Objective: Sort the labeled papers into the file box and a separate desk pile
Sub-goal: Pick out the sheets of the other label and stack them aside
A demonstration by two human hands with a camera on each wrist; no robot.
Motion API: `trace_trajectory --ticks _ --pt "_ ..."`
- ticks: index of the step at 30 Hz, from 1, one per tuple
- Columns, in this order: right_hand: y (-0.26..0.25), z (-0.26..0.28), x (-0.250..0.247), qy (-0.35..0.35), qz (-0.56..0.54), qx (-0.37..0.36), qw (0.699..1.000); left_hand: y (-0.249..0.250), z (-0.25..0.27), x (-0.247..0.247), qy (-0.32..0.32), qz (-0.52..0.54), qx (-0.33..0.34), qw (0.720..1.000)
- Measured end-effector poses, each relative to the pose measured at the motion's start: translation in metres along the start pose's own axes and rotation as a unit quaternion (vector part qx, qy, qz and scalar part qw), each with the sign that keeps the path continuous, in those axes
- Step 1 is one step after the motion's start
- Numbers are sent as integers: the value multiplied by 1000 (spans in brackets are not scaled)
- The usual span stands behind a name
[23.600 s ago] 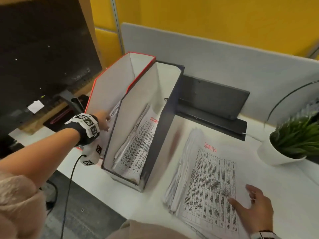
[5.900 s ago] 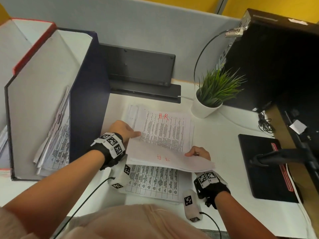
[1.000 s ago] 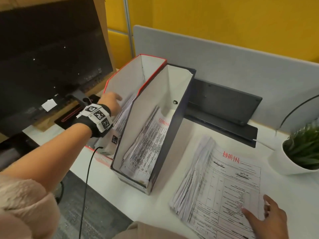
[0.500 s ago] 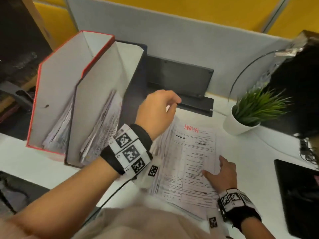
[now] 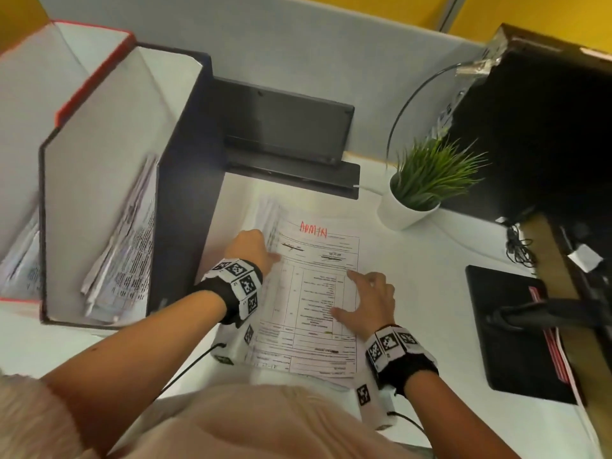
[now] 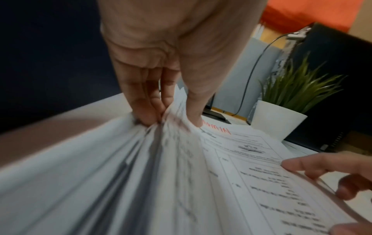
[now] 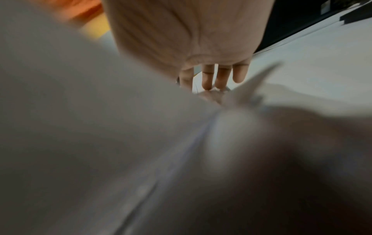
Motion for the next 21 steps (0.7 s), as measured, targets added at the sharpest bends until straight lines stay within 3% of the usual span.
trace_trajectory --ticks 5,11,16,21 --pt "-1 0 2 -28 4 -2 1000 -1 0 -5 34 30 6 999" --pt "-1 -4 -6 -46 -138 51 988 16 14 -15 84 162 136 974" --pt "17 -7 -15 -47 -310 165 935 1 14 -18 84 241 93 962" --pt "22 -8 -17 -26 -331 176 927 2 11 -15 53 262 100 958"
Point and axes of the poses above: each hand's wrist, its own z-axis away from the middle knuckle, its own x-axis out of the palm, y = z × x, the point moved 9 cm from there along -z, towards the middle knuckle, and after that the axes turned 9 degrees about y, right-handed, at the moved point
